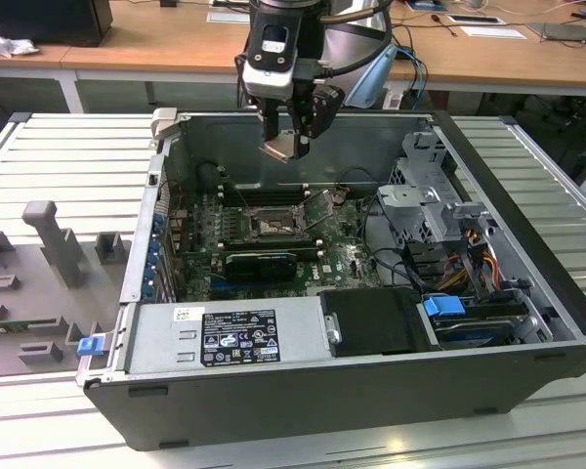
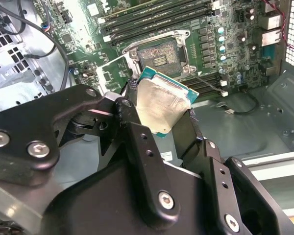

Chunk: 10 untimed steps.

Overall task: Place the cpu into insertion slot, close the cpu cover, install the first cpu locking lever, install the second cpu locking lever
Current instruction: 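Place the cpu into insertion slot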

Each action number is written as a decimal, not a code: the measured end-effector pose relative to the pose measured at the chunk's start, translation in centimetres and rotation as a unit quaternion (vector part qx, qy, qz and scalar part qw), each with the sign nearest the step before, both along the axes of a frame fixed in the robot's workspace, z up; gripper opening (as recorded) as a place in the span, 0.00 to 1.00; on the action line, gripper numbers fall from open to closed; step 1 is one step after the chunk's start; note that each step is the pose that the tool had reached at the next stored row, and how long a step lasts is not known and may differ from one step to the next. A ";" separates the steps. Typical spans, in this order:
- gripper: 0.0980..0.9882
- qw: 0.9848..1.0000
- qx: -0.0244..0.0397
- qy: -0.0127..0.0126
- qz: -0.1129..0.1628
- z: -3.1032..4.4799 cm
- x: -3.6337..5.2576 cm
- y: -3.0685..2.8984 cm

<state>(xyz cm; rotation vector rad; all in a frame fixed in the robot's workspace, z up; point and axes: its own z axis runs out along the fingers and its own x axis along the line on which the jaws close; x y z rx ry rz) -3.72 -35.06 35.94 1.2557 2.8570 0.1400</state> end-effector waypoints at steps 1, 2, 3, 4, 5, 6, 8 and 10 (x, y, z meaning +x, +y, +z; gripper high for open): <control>0.48 1.000 0.000 0.000 -0.002 -0.02 0.00 0.00; 0.48 1.000 0.000 0.000 -0.003 -0.03 0.00 0.00; 0.48 1.000 0.000 0.000 -0.004 -0.06 0.00 0.00; 0.48 1.000 0.000 0.000 -0.004 -0.11 0.00 0.00; 0.48 1.000 0.000 0.000 -0.004 -0.14 0.00 0.00; 0.48 1.000 0.000 0.000 -0.004 -0.20 0.00 0.00; 0.48 1.000 0.000 0.000 -0.005 -0.25 0.00 0.00; 0.48 1.000 0.000 0.000 -0.016 -0.27 0.00 0.00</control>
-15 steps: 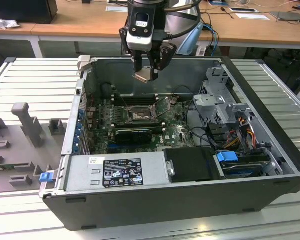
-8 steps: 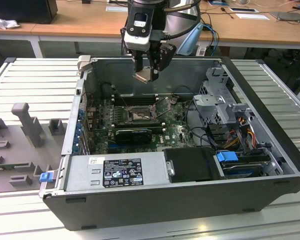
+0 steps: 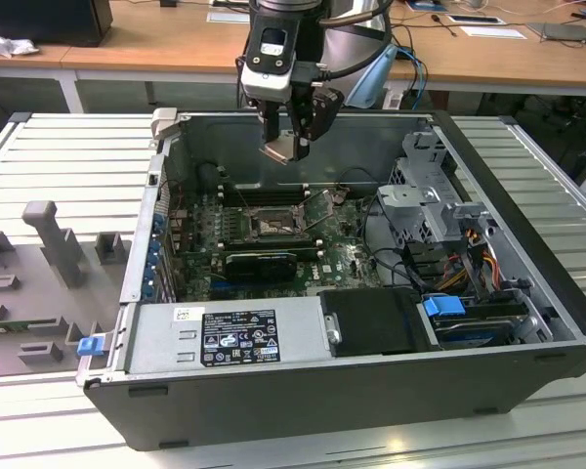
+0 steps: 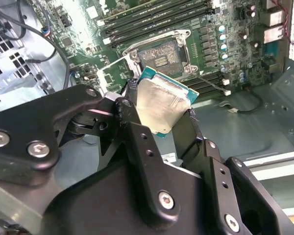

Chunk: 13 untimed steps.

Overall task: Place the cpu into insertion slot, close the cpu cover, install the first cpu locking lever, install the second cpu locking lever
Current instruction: 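Place the cpu into insertion slot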

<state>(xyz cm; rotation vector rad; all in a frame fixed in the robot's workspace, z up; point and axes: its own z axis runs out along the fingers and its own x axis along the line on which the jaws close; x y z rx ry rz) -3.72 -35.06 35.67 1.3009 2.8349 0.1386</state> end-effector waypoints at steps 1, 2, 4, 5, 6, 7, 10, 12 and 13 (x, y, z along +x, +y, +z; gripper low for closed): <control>0.48 1.000 0.000 0.000 -0.016 -0.01 0.01 0.00; 0.48 1.000 0.000 0.000 -0.026 -0.02 0.01 0.00; 0.48 0.999 0.000 0.000 -0.044 -0.04 0.01 0.00; 0.48 0.999 0.000 0.000 -0.051 -0.05 0.01 0.00; 0.48 0.998 0.000 0.000 -0.057 -0.05 0.00 0.00; 0.48 0.998 0.000 0.000 -0.064 -0.06 0.01 0.00; 0.48 0.997 0.000 0.000 -0.083 -0.07 0.01 0.00; 0.48 0.996 0.000 0.000 -0.090 -0.10 0.01 0.00; 0.48 0.995 0.000 0.000 -0.096 -0.15 0.01 0.00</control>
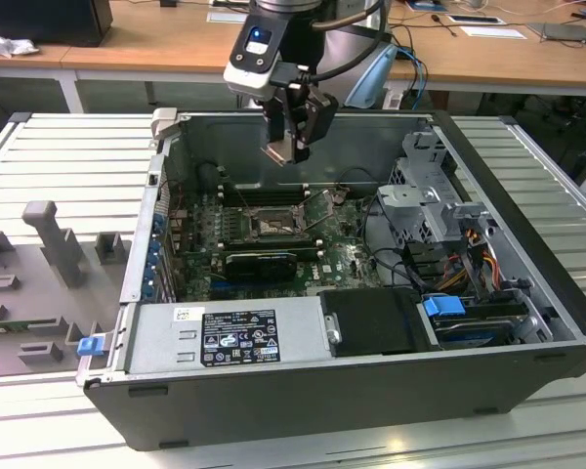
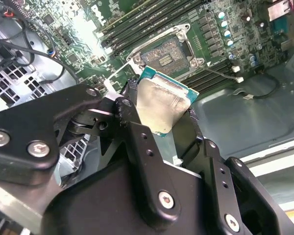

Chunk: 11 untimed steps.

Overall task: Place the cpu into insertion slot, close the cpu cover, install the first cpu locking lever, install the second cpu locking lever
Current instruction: 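Place the cpu into insertion slot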

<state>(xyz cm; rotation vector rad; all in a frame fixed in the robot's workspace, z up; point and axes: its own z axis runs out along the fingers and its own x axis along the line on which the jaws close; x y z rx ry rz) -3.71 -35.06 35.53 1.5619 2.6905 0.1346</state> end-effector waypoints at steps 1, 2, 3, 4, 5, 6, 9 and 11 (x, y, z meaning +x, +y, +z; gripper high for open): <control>0.48 1.000 0.000 0.000 -0.002 -0.02 0.00 0.00; 0.48 1.000 0.000 0.000 -0.004 -0.06 0.00 0.00; 0.48 1.000 0.000 0.000 -0.007 -0.10 0.00 0.00; 0.48 1.000 0.000 0.000 -0.008 -0.12 0.00 0.00; 0.48 1.000 0.000 0.000 -0.011 -0.15 0.00 0.00; 0.48 1.000 0.000 0.000 -0.012 -0.17 0.00 0.00; 0.48 1.000 0.000 0.000 -0.024 -0.24 0.00 0.00; 0.48 1.000 0.000 0.000 -0.029 -0.25 0.00 0.00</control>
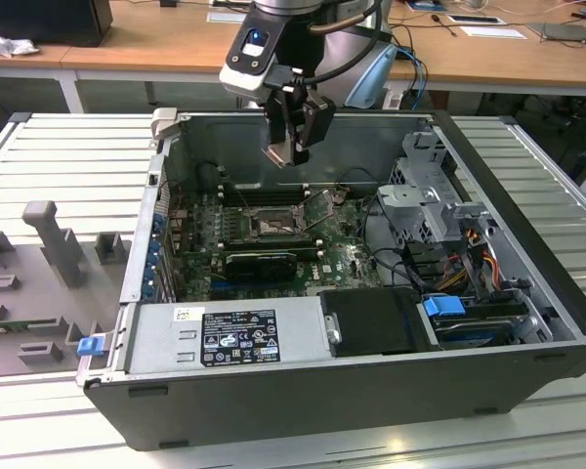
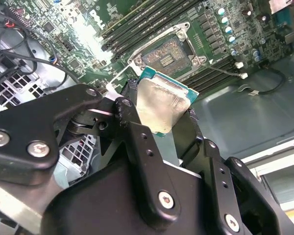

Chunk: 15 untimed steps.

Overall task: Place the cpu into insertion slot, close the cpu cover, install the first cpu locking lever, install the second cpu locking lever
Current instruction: 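Place the cpu into insertion slot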

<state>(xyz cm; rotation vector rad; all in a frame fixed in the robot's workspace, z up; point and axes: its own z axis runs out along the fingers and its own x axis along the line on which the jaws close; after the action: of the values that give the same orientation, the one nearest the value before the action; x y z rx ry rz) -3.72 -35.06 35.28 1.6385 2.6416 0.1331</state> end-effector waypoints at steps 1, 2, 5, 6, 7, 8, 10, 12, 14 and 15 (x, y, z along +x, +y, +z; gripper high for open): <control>0.48 1.000 0.000 0.000 -0.003 -0.01 0.00 0.00; 0.48 1.000 0.000 0.000 -0.006 -0.01 0.00 0.00; 0.48 1.000 0.000 0.000 -0.022 -0.03 0.00 0.00; 0.48 1.000 0.000 0.000 -0.028 -0.04 0.00 0.00; 0.48 0.999 0.000 0.000 -0.033 -0.04 0.00 0.00; 0.48 0.999 0.000 0.000 -0.037 -0.05 0.00 0.00; 0.48 0.999 0.000 0.000 -0.049 -0.06 0.00 0.00; 0.48 0.998 0.000 0.000 -0.056 -0.07 0.00 0.00; 0.48 0.998 0.000 0.000 -0.068 -0.09 0.00 0.00; 0.48 0.997 0.000 0.000 -0.073 -0.10 0.00 0.00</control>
<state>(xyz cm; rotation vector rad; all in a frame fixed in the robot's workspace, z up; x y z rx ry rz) -3.71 -35.06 35.18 1.8239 2.5097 0.1290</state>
